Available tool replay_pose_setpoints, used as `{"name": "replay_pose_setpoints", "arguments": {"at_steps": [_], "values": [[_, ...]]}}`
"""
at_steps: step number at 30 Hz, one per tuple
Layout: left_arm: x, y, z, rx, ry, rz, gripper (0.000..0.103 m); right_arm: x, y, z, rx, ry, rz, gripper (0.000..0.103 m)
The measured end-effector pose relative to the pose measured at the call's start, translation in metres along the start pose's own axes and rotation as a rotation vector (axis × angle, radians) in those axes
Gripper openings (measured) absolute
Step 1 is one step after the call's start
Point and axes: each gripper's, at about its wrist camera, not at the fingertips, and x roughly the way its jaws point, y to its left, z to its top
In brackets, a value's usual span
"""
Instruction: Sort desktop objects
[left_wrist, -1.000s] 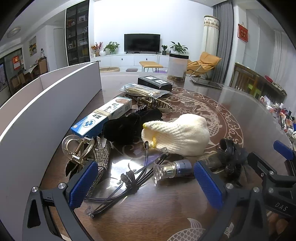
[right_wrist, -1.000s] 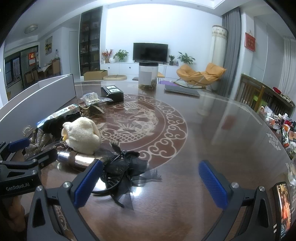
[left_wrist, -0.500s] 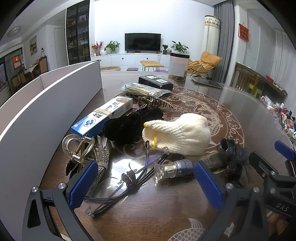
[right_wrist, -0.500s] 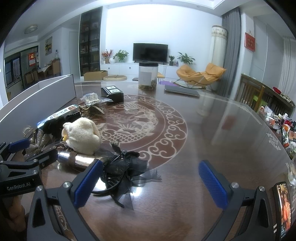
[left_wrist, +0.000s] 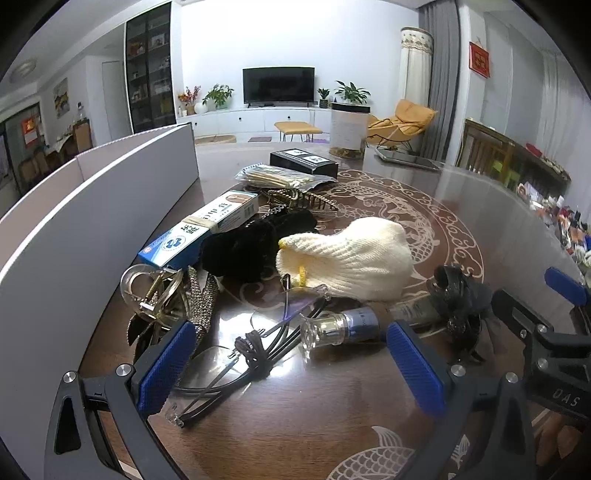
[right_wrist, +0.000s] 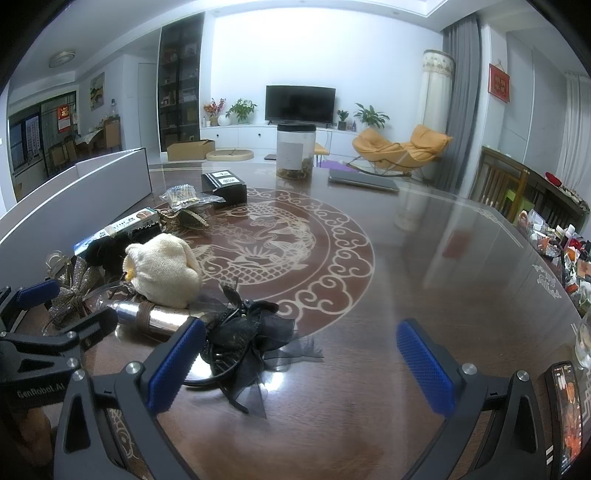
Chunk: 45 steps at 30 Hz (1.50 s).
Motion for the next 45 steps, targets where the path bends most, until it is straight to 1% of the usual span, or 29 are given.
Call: {"name": "replay_pose_setpoints", "arguments": {"at_steps": [3,4,10,45], "values": [[0.0008,0.0038,0.0003,-0.02,0.005,-0.005,0.103,-0.0001,0.0,0.0,0.0,-0.001,0.0,0.103],[0.0008,0.0034,0.0004,-0.029,0.004,0.005,0.103,-0.0003,0.0001,0.0,0.0,-0.001,0.001,0.103],[0.001,-0.0005,0.0006,-0.016,0.005,0.01,0.103,-0.0002,0.0,0.0,0.0,0.0,0.001,0.103],[0.0028,0.0021,0.0002,-0.036,0.011,0.004,0.103,-0.0011,-0.0005,-0.0005,0.002,0.001,0.006,0.103]]}}
